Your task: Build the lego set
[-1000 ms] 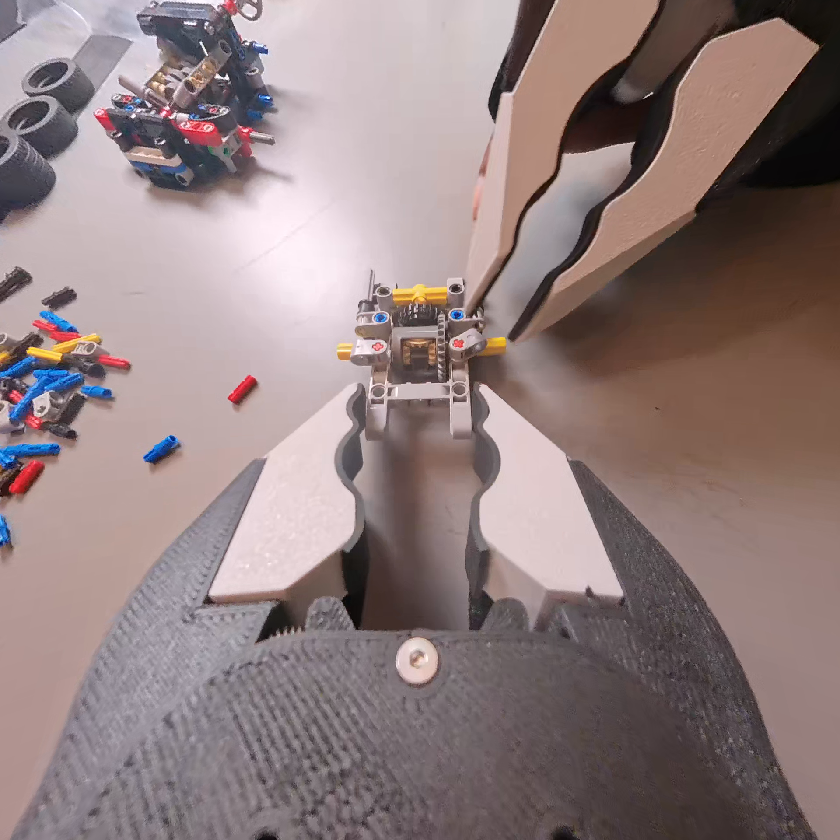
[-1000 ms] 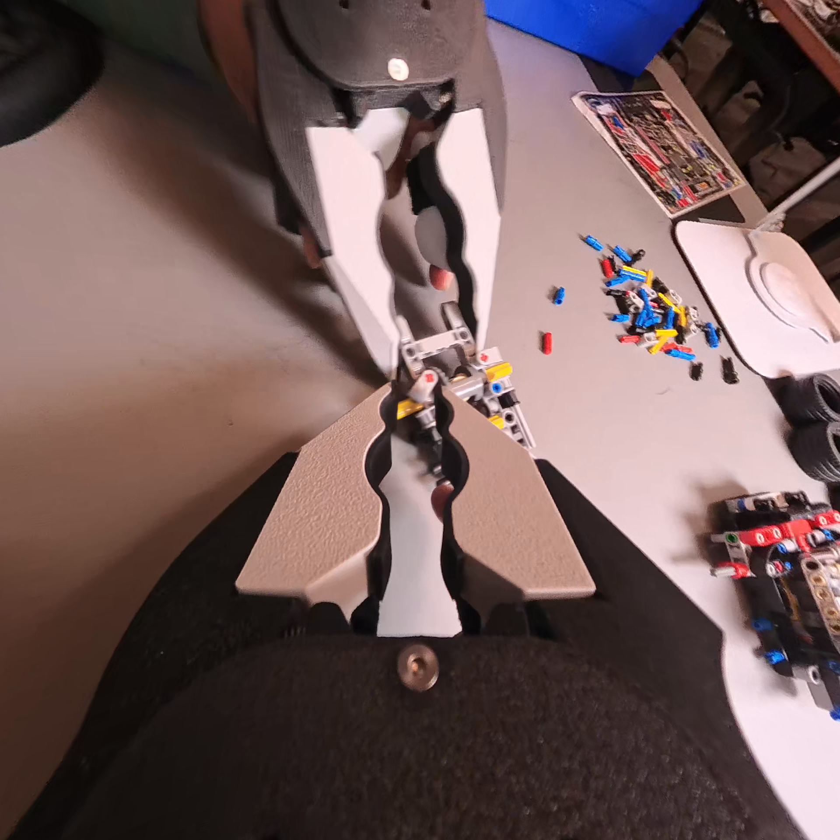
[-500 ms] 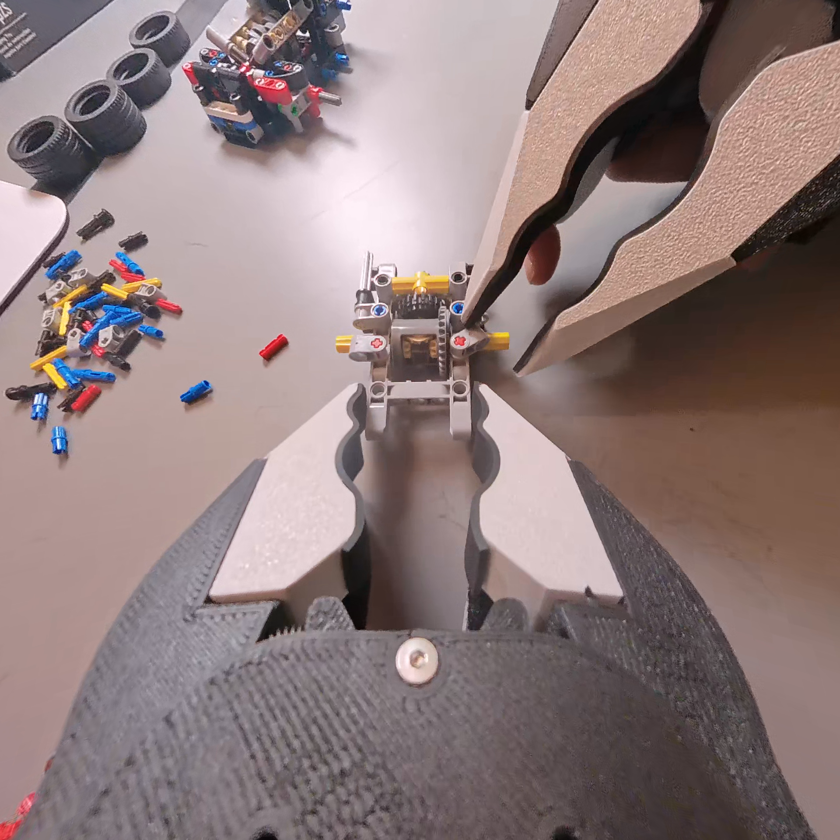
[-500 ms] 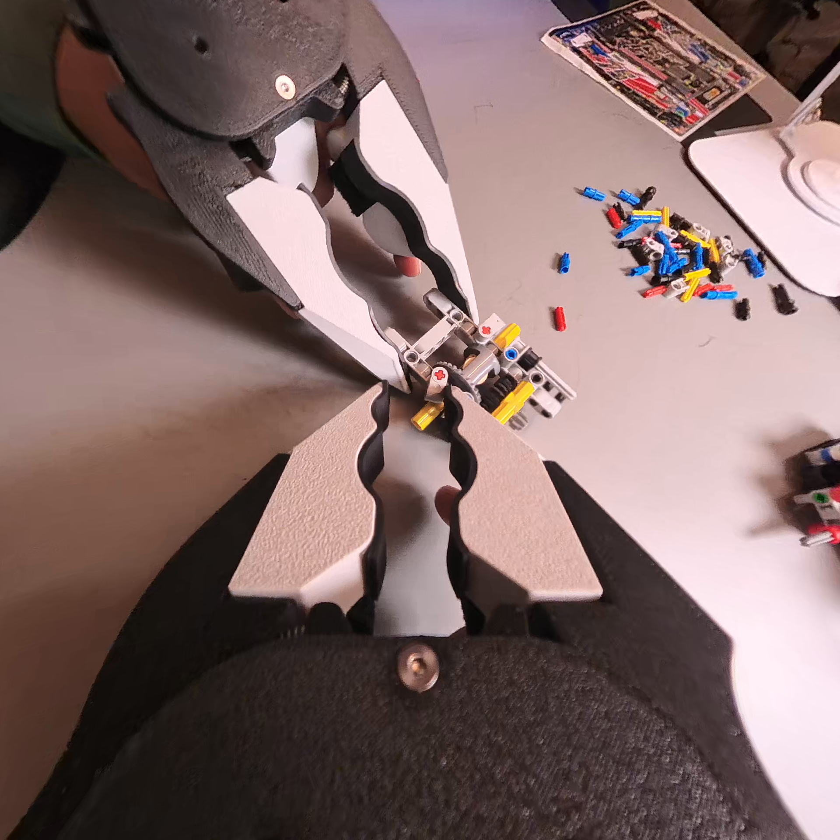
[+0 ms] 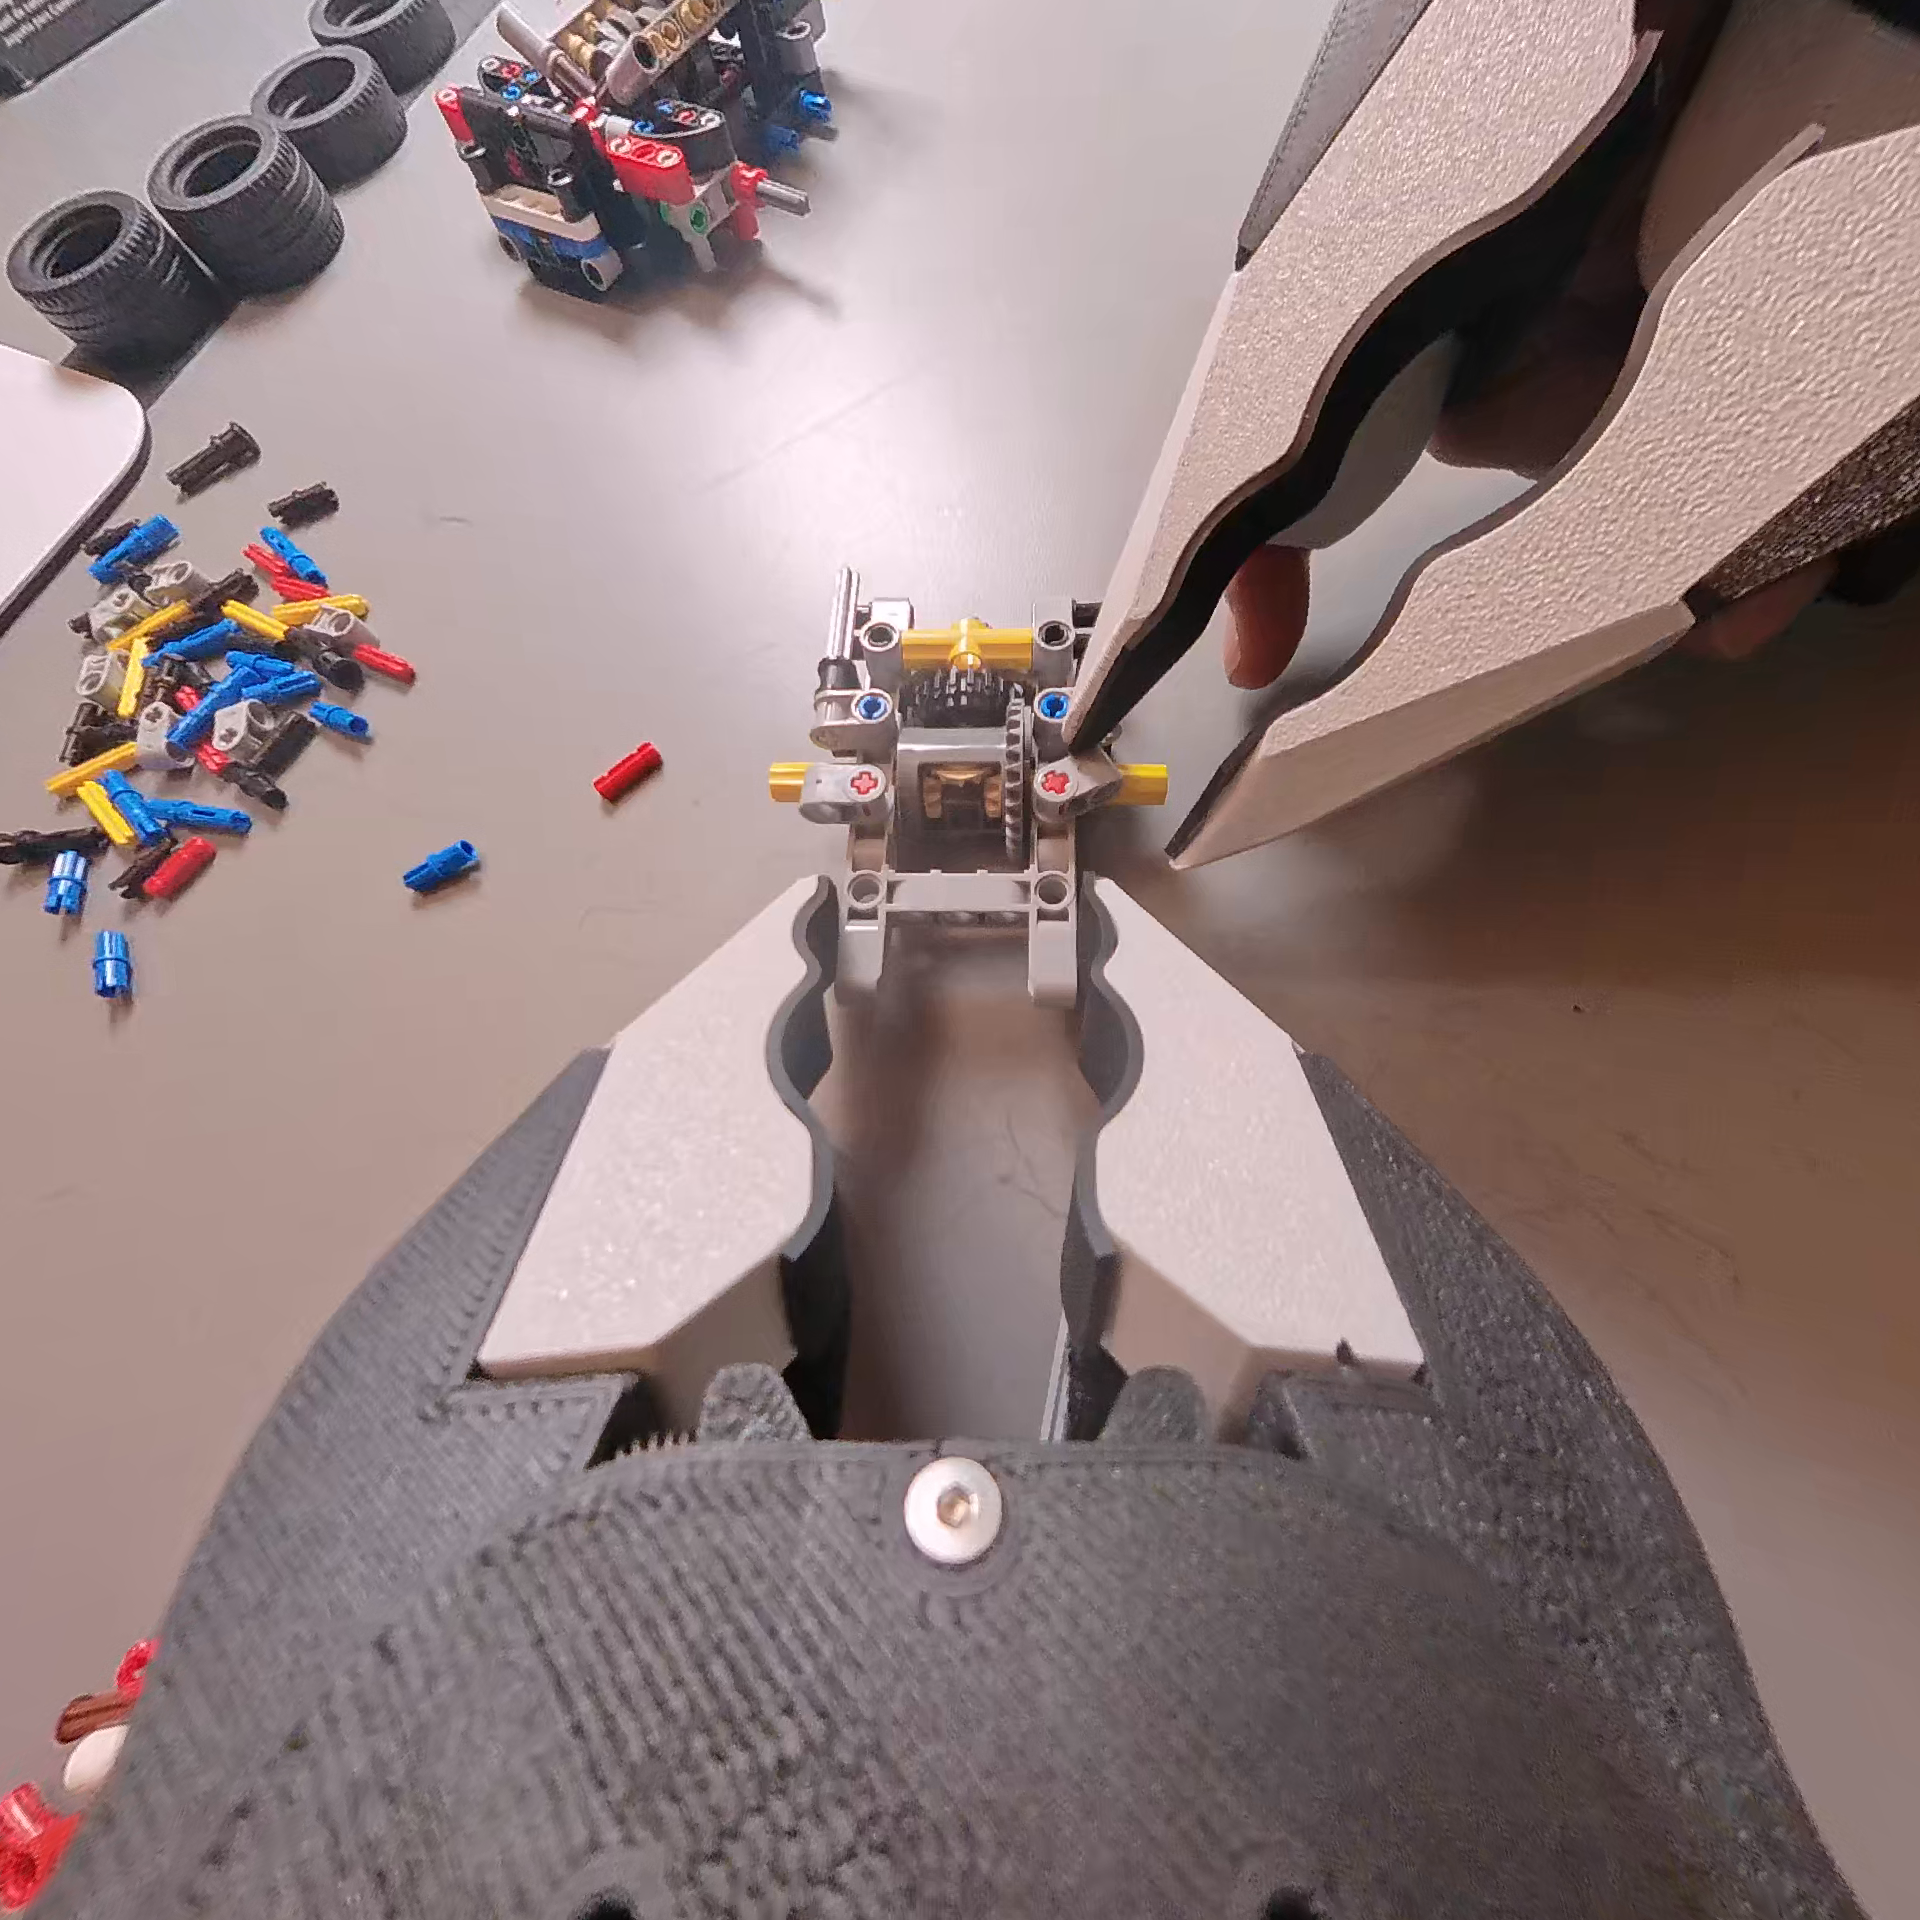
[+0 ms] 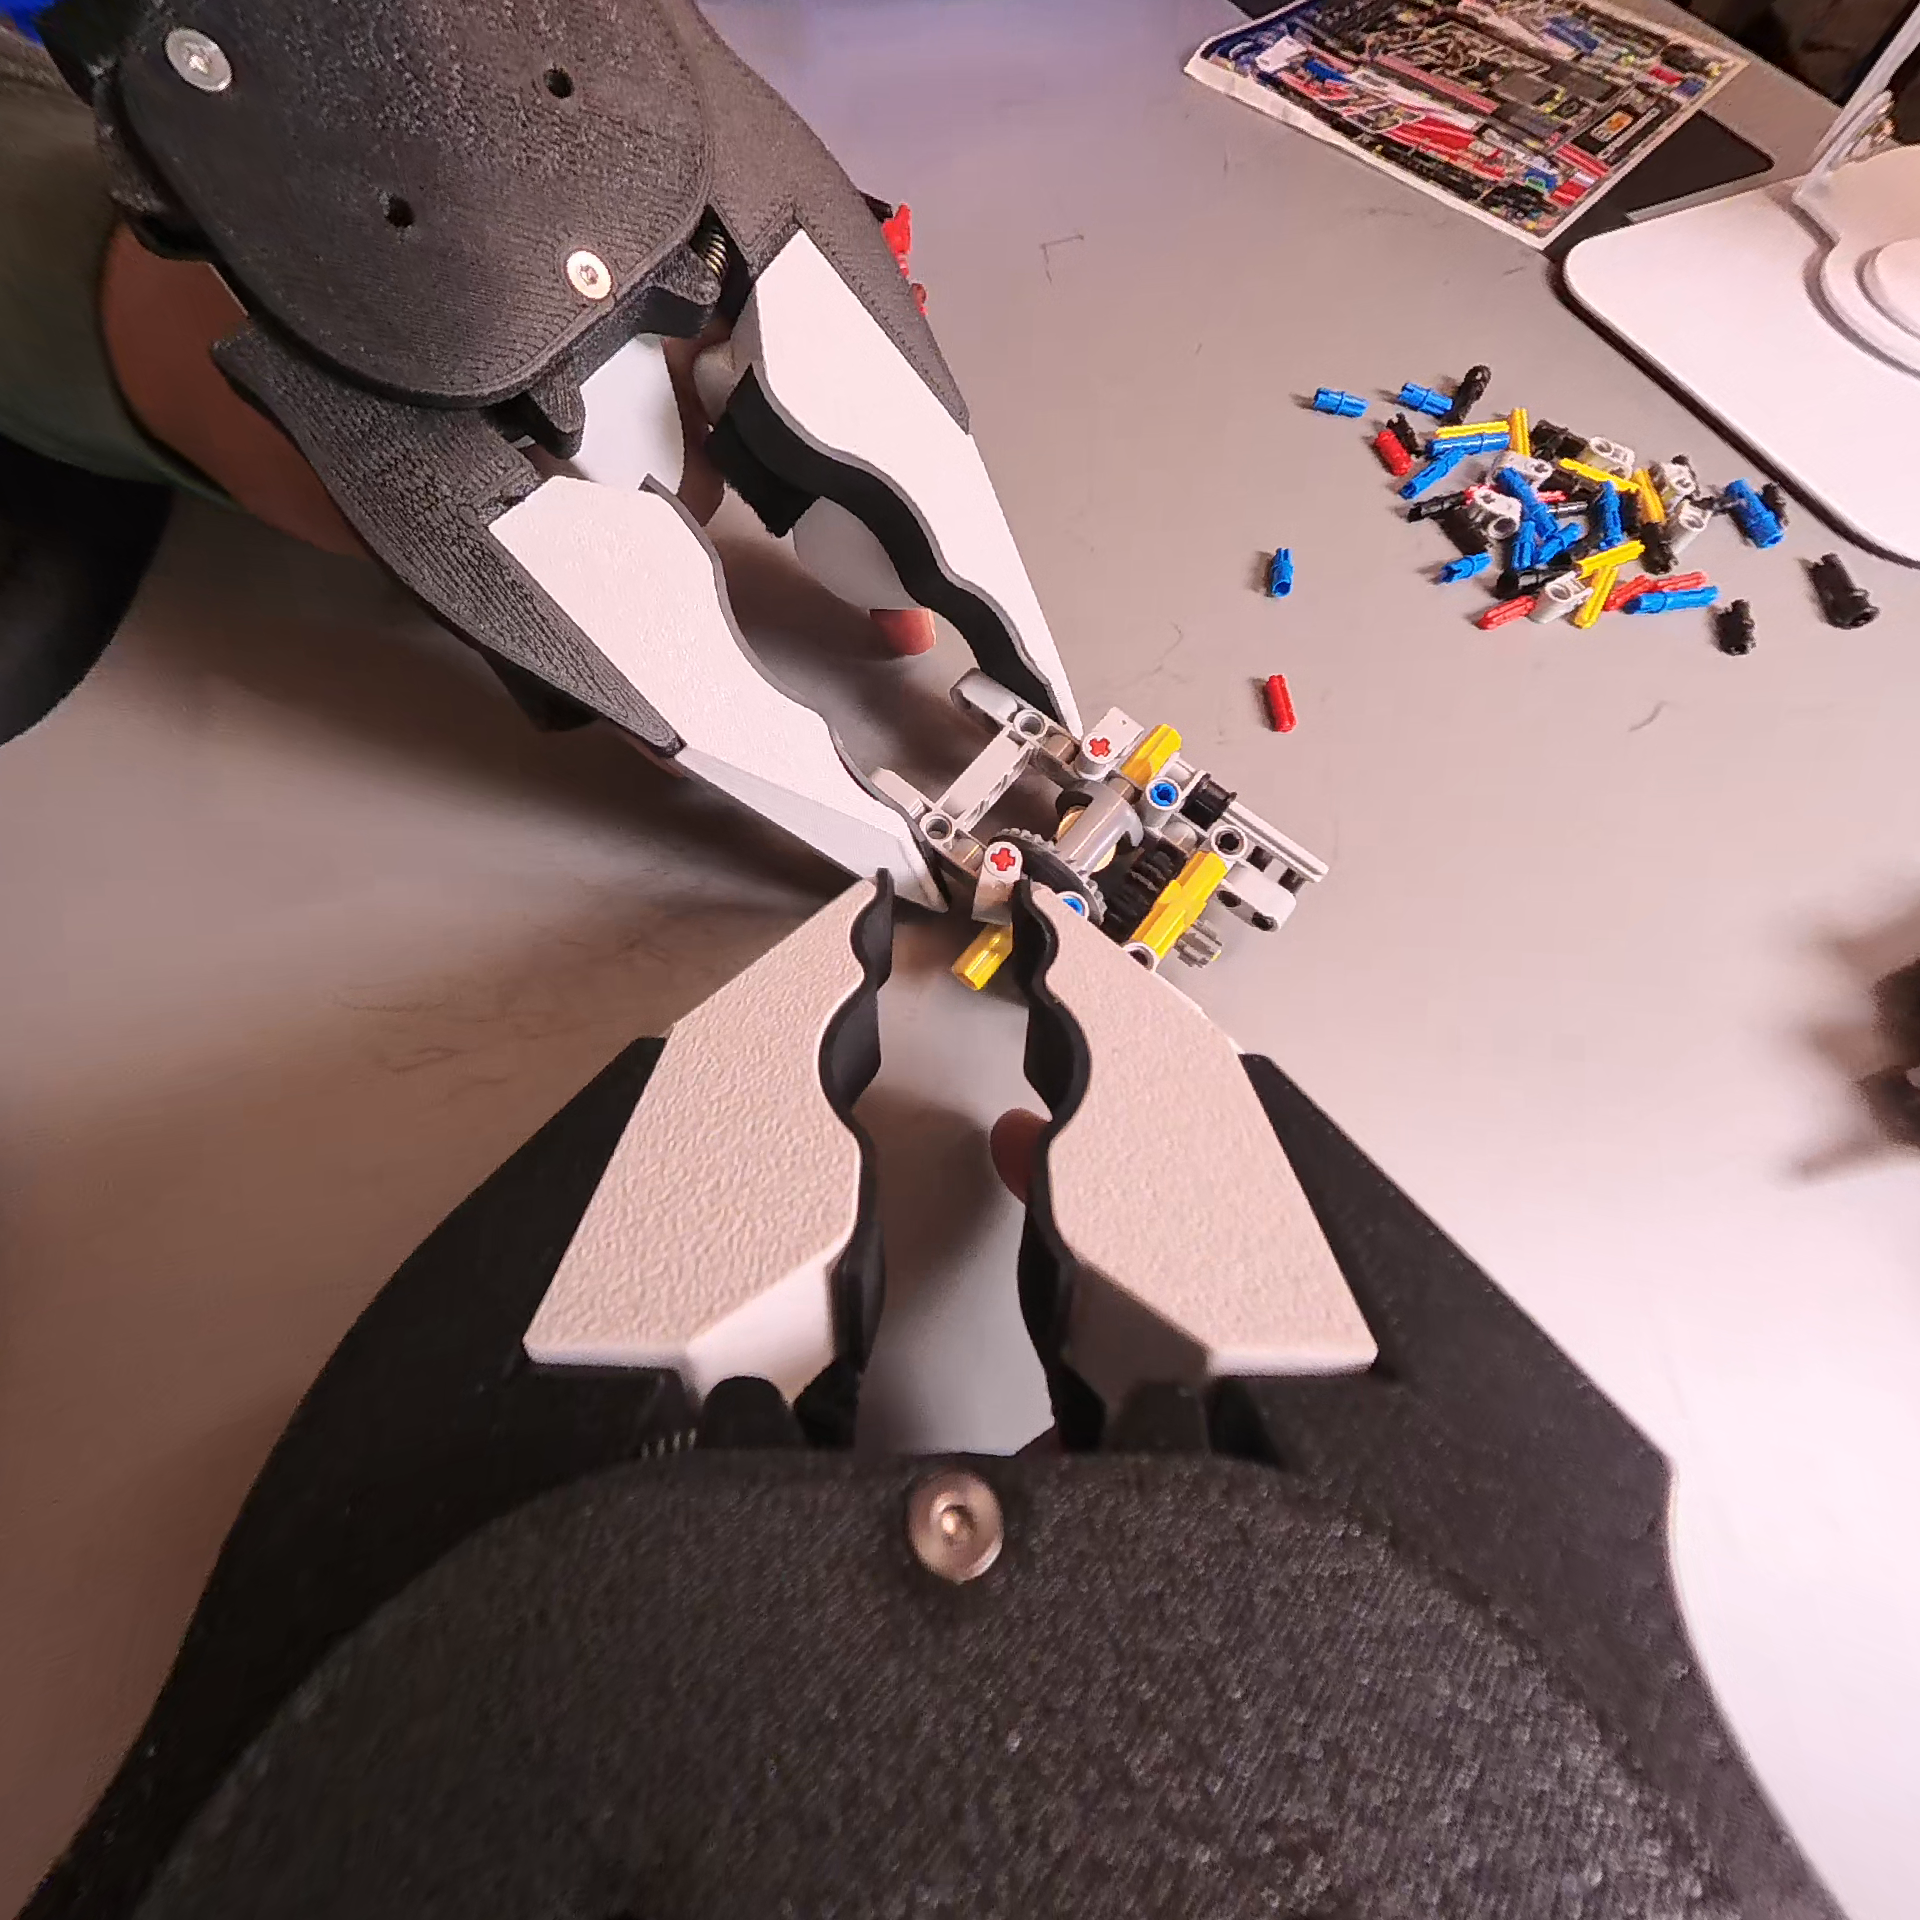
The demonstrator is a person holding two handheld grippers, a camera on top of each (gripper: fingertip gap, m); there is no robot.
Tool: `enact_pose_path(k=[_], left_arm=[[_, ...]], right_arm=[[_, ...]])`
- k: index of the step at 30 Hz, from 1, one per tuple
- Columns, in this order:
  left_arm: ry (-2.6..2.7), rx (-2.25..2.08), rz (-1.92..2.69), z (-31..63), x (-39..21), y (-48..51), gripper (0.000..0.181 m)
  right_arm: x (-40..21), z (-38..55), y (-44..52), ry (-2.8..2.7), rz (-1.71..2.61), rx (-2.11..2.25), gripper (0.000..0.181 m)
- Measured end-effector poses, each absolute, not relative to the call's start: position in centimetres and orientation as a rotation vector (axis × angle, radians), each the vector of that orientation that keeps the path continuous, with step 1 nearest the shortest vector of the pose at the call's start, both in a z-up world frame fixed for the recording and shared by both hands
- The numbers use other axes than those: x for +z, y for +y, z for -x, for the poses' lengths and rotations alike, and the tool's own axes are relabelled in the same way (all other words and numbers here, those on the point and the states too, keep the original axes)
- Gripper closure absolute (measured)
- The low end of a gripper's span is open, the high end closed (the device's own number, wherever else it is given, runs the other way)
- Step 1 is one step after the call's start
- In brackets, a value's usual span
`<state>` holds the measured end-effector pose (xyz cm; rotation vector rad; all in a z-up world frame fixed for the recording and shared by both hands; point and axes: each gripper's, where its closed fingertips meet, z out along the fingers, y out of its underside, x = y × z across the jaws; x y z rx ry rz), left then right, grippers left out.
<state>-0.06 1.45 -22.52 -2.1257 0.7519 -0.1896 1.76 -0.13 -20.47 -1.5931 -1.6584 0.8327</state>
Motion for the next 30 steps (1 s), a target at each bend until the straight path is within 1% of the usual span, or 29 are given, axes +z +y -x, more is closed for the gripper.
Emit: enact_pose_path(k=[23,30], left_arm=[[0.746,-0.167,2.124,0.18,-22.51,1.57,0.137],[0.737,-0.189,2.134,0.54,-22.56,1.71,0.137]], right_arm=[[-20.44,-1.61,-0.52,-1.629,1.621,0.901,0.162],[-19.76,-1.74,-0.42,-1.666,1.531,0.901,0.162]])
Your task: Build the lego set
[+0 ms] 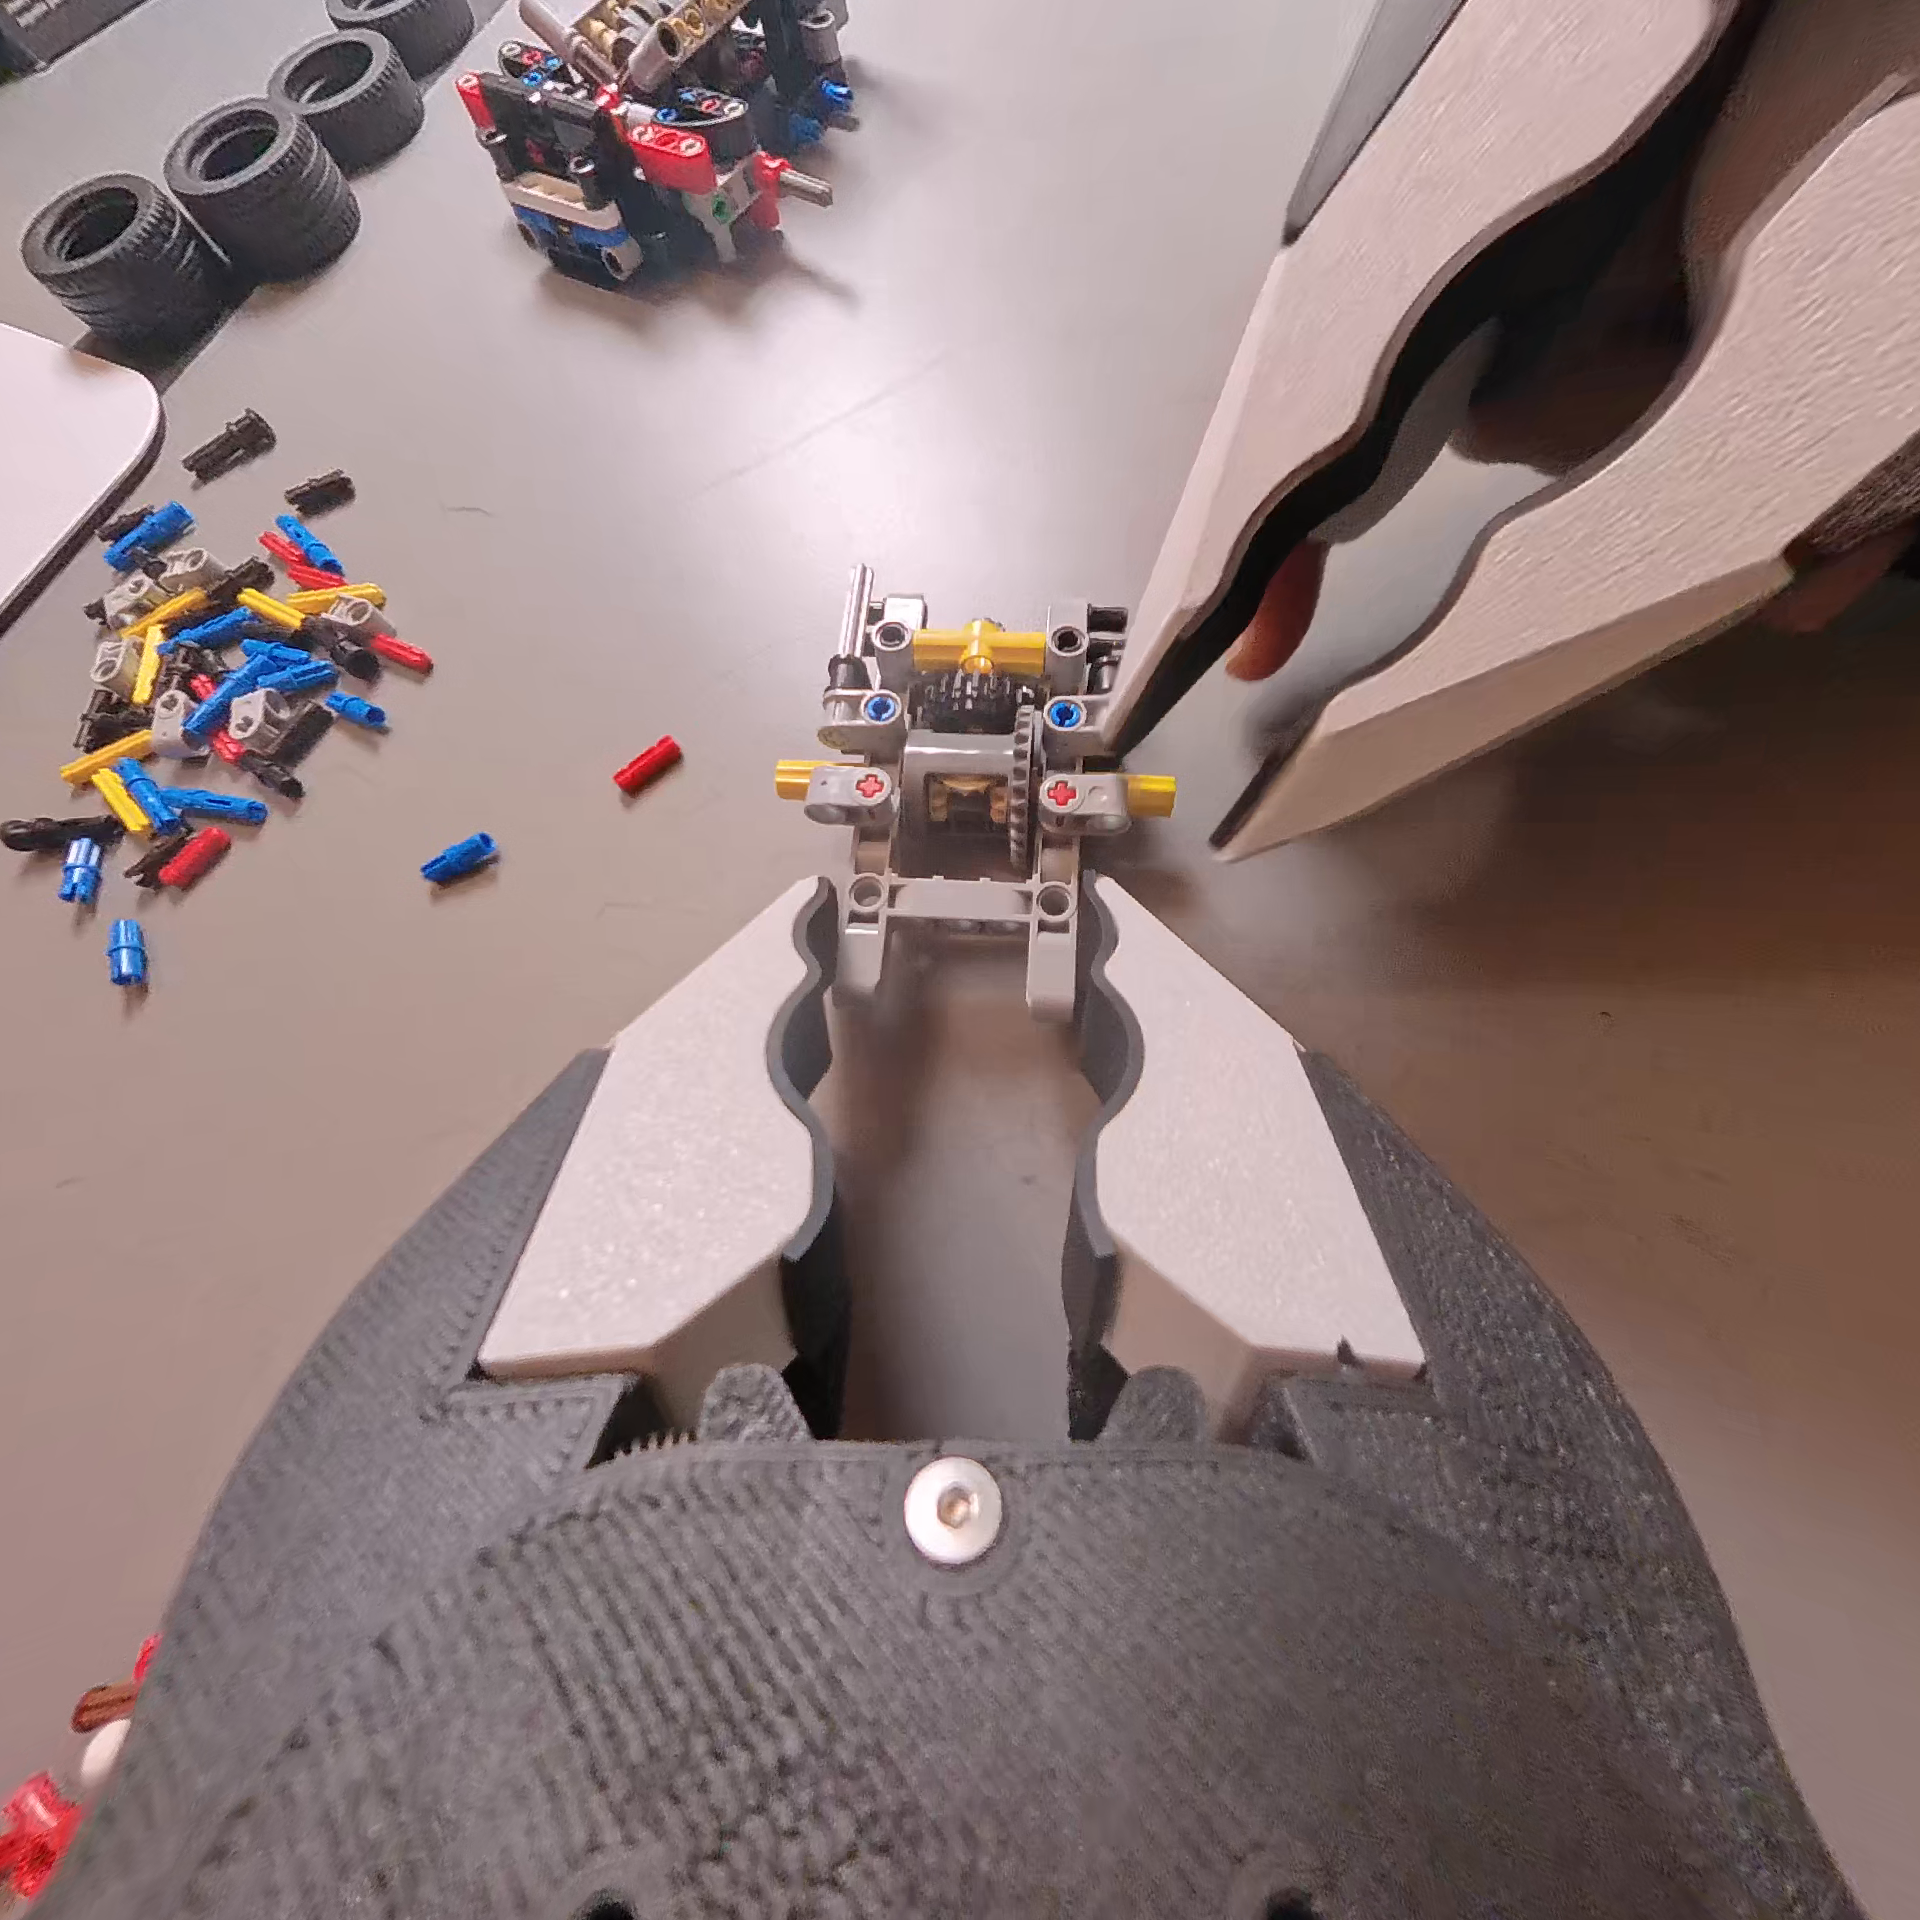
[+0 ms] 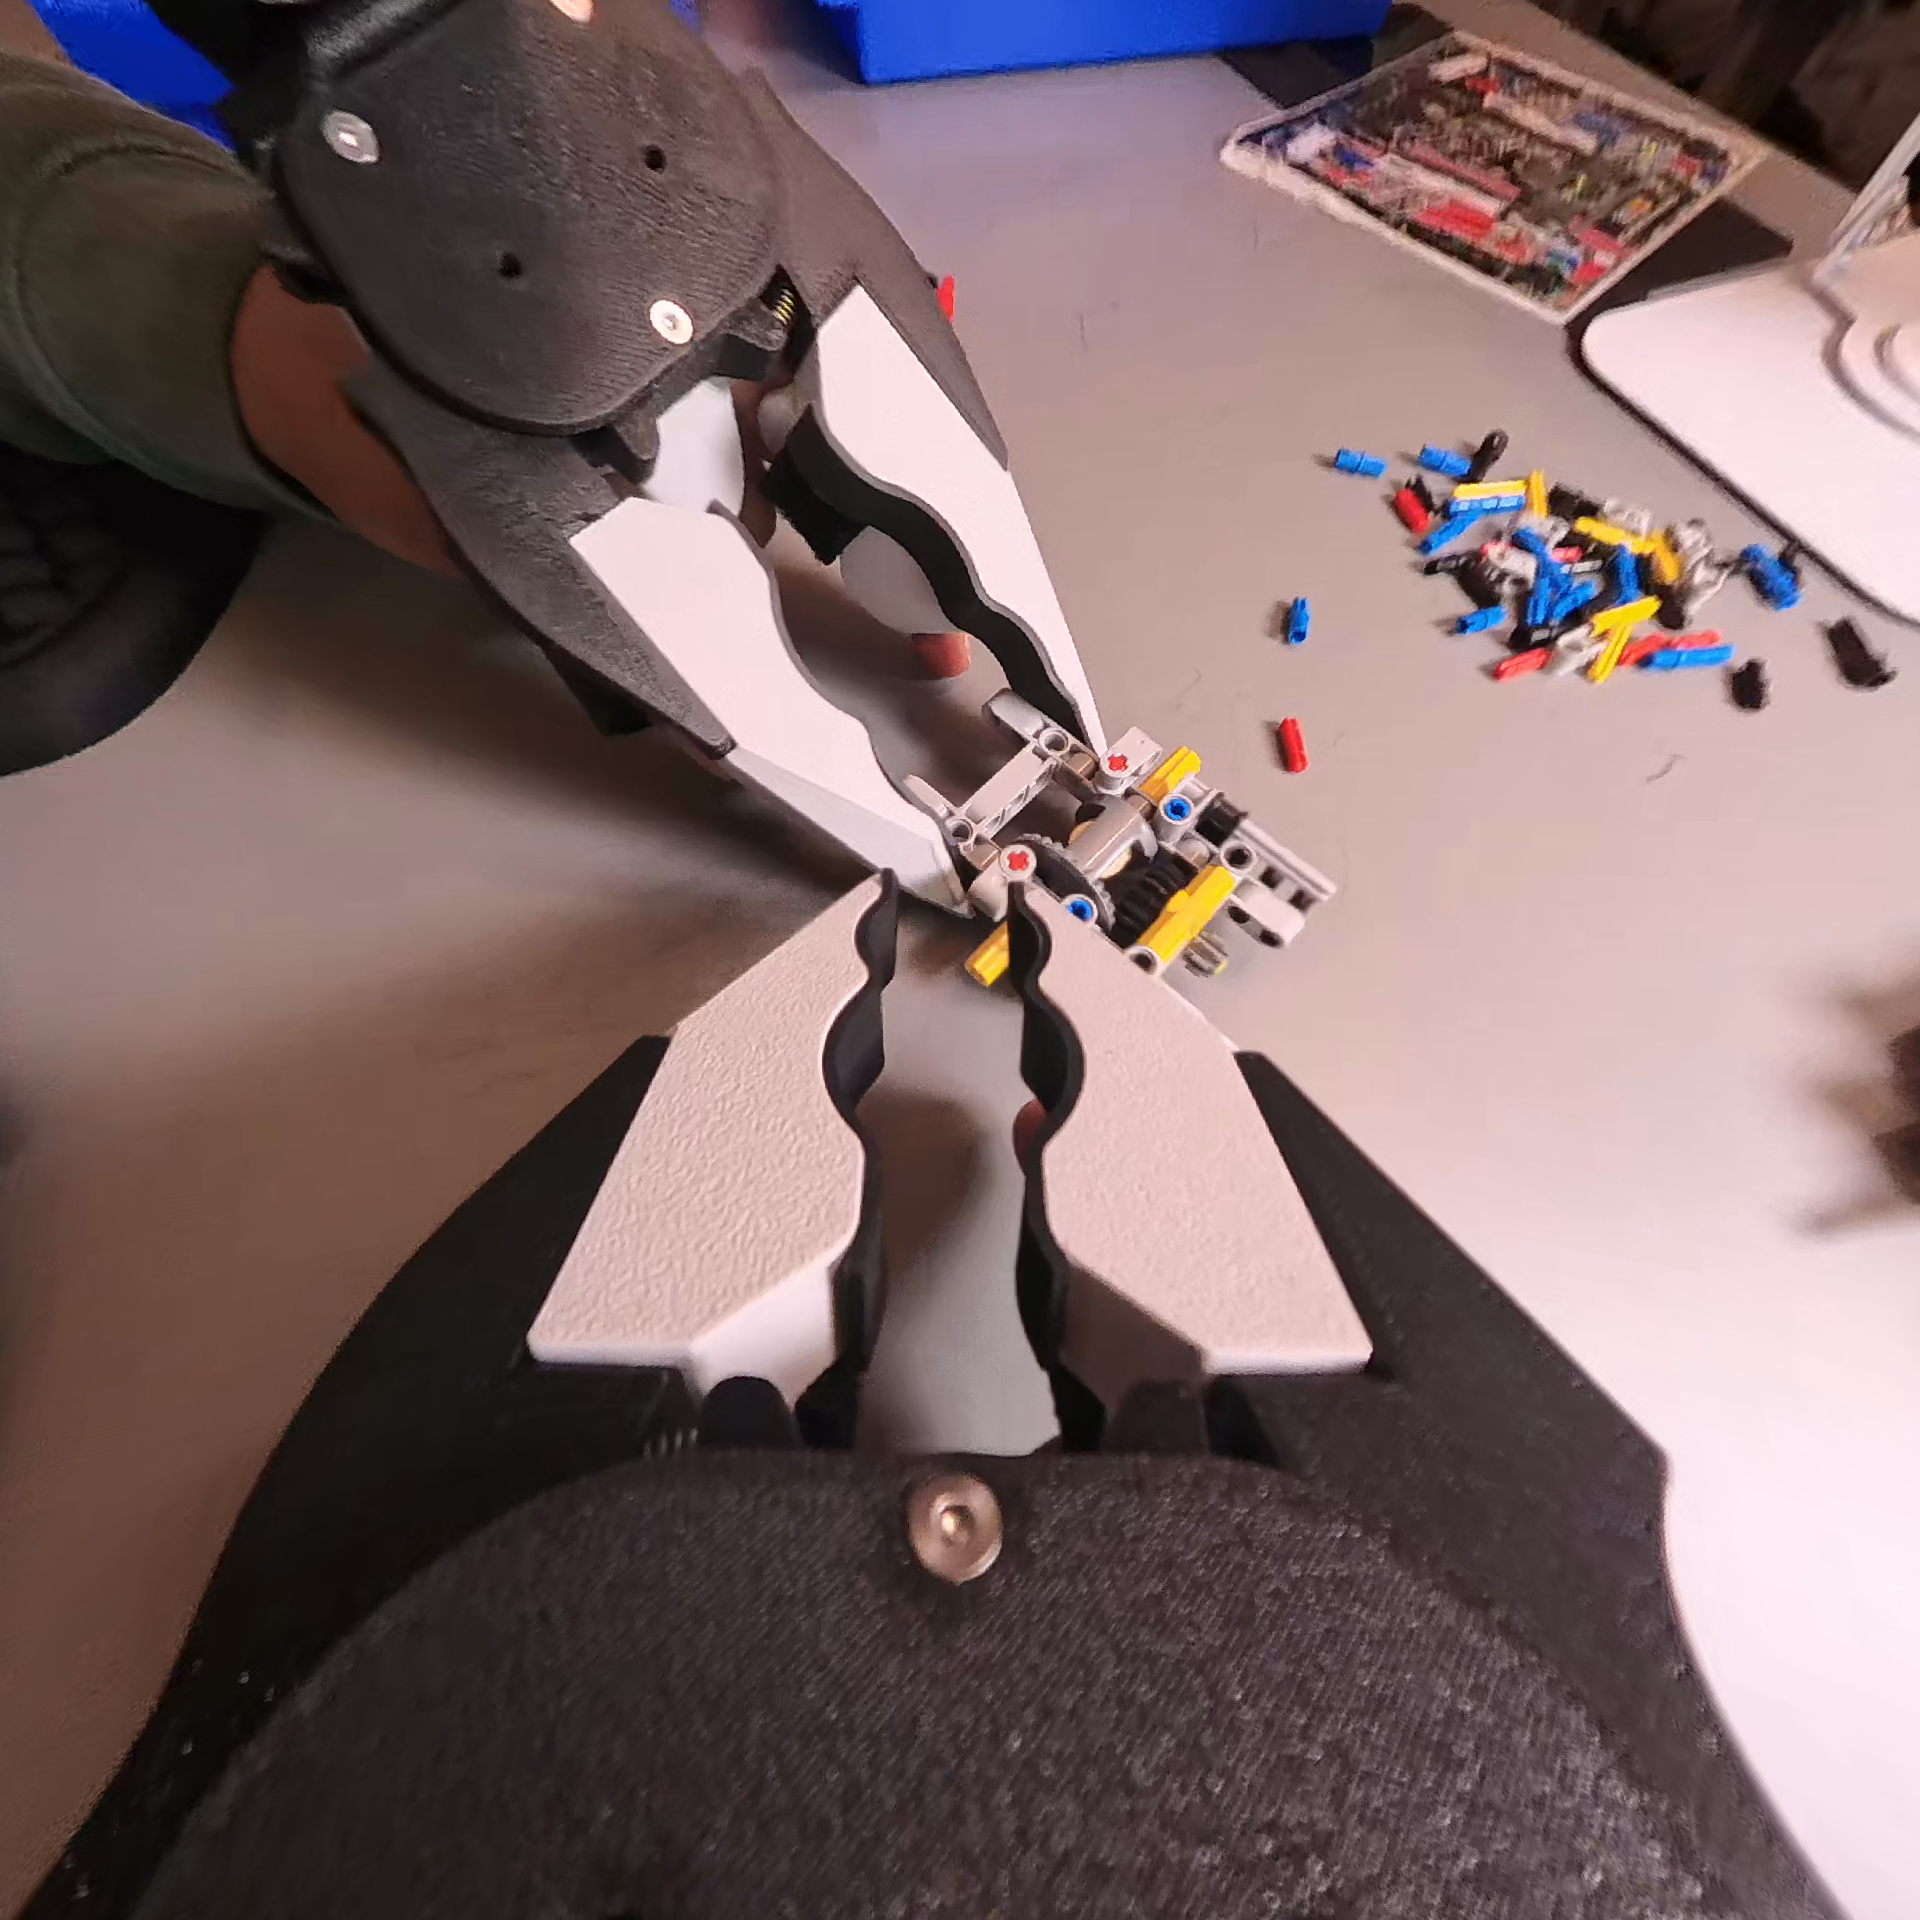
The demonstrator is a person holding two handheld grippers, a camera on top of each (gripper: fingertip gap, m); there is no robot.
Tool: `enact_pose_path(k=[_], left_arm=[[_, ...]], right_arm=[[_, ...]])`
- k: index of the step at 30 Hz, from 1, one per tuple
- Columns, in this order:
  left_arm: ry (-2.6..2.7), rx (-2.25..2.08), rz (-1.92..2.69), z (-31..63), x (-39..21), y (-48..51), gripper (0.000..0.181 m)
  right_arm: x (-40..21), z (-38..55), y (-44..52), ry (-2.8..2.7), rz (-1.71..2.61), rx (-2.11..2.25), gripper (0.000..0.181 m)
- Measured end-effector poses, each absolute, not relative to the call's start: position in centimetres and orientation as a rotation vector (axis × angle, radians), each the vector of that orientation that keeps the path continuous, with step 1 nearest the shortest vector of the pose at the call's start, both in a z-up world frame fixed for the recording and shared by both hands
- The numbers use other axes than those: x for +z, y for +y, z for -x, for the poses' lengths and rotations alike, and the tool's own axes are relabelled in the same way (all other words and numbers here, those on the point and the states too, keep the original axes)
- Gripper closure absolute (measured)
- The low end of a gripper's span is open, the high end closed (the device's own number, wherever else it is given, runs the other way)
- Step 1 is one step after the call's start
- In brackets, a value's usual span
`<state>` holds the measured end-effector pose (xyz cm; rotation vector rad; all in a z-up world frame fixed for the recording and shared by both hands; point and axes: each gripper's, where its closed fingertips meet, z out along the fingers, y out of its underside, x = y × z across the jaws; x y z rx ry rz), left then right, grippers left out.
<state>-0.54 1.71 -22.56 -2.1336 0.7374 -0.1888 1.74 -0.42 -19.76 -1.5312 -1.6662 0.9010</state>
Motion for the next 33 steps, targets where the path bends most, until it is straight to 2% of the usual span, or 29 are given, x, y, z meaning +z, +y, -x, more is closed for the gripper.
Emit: enact_pose_path(k=[11,16,27,33], left_arm=[[0.696,-0.230,2.164,1.5,-22.2,0.6,0.137],[0.733,-0.275,2.168,0.7,-22.0,-1.2,0.127],[0.705,-0.289,2.037,2.1,-20.1,-1.8,0.141],[0.663,-0.451,2.107,1.9,-21.4,-2.0,0.147]], right_arm=[[-21.0,-2.6,0.9,-1.730,1.481,0.755,0.158],[-21.2,-2.7,0.4,-1.750,1.503,0.754,0.158],[-20.7,-2.2,1.7,-1.645,1.601,0.830,0.155],[-20.9,-1.7,2.0,-1.603,1.672,0.882,0.155]])
